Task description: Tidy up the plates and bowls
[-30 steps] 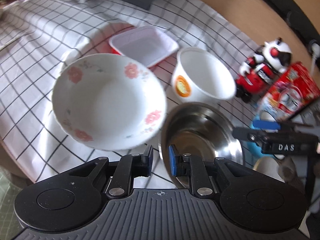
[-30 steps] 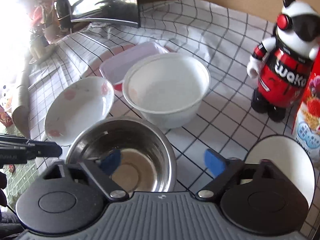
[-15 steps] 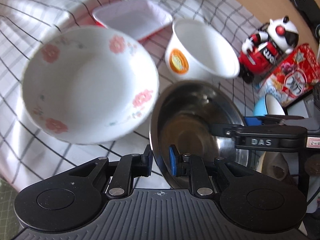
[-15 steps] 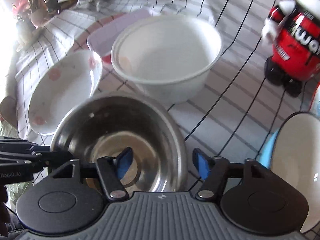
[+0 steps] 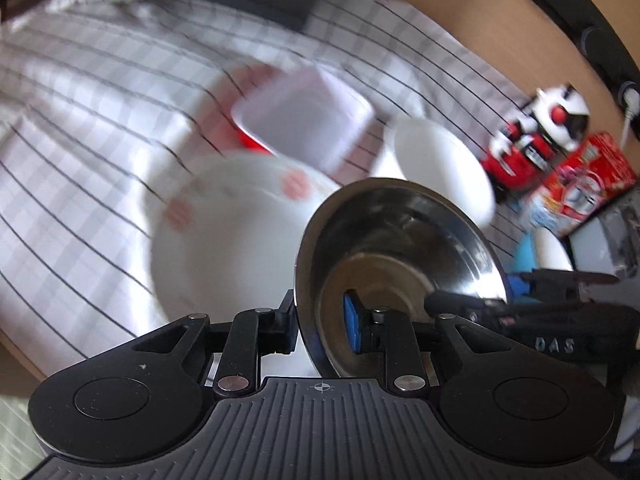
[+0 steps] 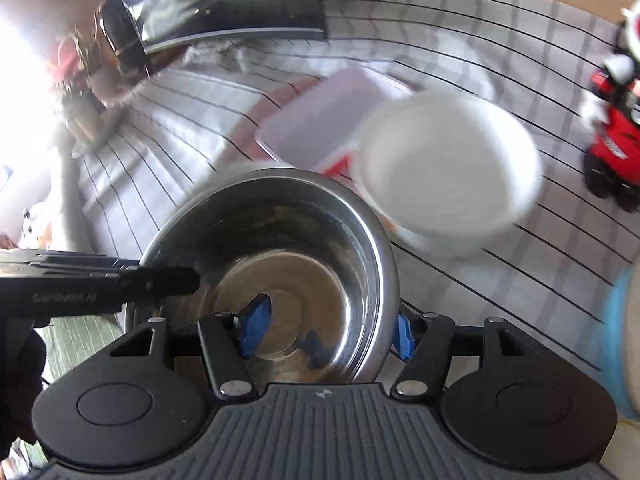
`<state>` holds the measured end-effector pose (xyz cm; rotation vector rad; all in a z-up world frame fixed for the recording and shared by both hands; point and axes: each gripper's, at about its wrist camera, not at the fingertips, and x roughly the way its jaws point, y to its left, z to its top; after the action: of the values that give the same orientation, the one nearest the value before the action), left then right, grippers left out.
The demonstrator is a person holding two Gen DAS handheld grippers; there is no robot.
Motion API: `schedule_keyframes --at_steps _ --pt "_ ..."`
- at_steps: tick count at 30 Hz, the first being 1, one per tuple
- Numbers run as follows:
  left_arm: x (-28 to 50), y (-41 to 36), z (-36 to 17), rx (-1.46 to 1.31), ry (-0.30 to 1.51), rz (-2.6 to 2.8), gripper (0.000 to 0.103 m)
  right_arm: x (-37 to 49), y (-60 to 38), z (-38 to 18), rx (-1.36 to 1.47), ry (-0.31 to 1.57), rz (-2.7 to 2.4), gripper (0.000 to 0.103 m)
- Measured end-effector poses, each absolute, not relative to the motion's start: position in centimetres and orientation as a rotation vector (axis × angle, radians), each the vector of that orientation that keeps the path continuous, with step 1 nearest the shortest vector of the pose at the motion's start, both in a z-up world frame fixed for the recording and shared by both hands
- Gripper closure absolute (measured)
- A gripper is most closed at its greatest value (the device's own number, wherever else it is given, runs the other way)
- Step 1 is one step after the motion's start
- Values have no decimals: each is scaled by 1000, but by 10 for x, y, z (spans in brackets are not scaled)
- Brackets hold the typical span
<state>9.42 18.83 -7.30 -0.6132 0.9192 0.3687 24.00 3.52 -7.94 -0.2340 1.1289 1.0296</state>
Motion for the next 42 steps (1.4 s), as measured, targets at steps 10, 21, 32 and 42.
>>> schedule_keyframes --at_steps 10,21,32,42 --pt "109 253 -93 -424 972 379 78 217 120 -104 -244 1161 917 39" --pt "118 279 -100 -253 959 257 78 201 133 -100 -303 1069 805 38" --pt "136 309 -113 -338 1029 87 75 197 102 -96 -20 1096 712 20" --pt "143 322 -117 -392 1037 53 63 199 85 -114 75 1166 637 19"
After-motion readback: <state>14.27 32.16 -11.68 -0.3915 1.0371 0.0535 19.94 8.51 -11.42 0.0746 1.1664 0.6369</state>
